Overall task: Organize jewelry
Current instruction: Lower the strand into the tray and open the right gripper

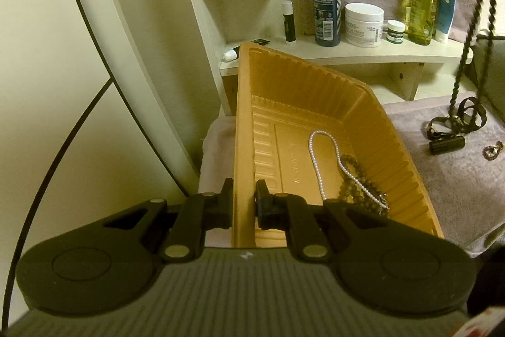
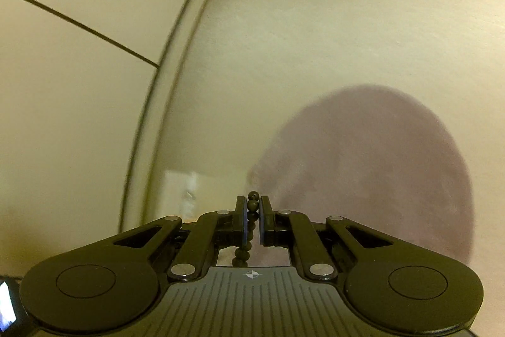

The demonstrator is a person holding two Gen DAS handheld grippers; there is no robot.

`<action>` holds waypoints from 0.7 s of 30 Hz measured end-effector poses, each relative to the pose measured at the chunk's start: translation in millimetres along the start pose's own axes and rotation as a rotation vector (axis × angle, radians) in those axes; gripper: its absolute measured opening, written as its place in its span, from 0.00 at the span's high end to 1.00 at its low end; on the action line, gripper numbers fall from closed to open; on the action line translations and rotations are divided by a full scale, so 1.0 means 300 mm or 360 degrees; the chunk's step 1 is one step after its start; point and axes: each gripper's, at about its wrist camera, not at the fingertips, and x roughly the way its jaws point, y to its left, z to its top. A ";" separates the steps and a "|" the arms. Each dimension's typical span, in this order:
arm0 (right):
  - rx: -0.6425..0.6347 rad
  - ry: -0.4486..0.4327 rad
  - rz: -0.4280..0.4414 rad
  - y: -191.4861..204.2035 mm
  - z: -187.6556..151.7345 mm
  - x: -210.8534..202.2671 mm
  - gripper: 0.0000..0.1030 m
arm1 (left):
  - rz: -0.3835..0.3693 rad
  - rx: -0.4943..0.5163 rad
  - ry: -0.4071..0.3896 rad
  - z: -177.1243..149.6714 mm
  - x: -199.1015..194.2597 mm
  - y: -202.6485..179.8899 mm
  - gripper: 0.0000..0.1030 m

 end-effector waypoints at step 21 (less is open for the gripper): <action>0.0551 0.0844 0.0410 0.231 -0.630 0.306 0.93 | -0.0013 -0.0006 -0.0003 -0.004 -0.002 0.001 0.88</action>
